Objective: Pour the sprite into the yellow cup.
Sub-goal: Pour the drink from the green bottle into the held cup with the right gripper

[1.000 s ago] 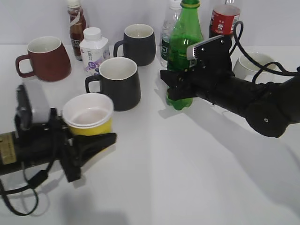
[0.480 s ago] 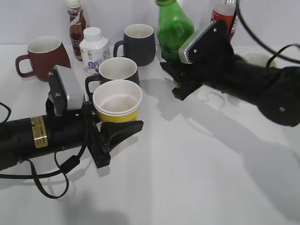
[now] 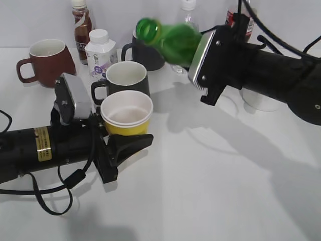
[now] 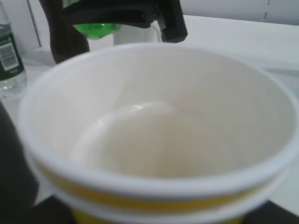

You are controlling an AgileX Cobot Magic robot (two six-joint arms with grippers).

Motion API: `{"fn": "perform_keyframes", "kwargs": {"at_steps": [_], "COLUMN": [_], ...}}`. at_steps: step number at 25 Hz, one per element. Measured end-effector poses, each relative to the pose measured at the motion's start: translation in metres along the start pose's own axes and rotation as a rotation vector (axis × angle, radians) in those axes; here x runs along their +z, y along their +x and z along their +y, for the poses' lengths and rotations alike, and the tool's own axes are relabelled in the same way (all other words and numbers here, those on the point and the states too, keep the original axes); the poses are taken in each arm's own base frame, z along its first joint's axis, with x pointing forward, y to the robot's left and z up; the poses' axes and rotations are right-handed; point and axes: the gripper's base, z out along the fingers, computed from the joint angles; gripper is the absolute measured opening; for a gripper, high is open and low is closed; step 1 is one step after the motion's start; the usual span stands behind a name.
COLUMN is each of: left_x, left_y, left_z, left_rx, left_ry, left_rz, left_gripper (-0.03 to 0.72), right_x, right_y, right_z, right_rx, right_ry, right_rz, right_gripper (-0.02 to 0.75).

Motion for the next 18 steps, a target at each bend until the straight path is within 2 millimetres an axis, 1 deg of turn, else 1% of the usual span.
{"fn": "perform_keyframes", "kwargs": {"at_steps": [4,11,15,18], "left_x": [0.001,0.003,0.010,0.013], "left_y": [0.000,0.003,0.002,-0.001], "left_z": [-0.002,-0.003,-0.005,-0.007], "left_rx": [-0.027,-0.045,-0.030,-0.023], "left_ry": [0.016,0.031,0.049,0.059], "left_rz": [0.007,0.053,0.098,0.093], "left_gripper": [0.402,0.401,0.401,0.400], "right_x": [0.000,0.000,0.000,0.000], "right_y": [0.000,0.001,0.001,0.001], "right_z": [0.005,0.007,0.007,0.007], "right_rx": [-0.077,-0.196,-0.258,-0.298], "right_ry": [-0.053,-0.075,-0.078,-0.079], "right_rz": [-0.006,-0.001,-0.002,-0.004], "right_gripper": [0.438,0.438,0.438,0.438]}}
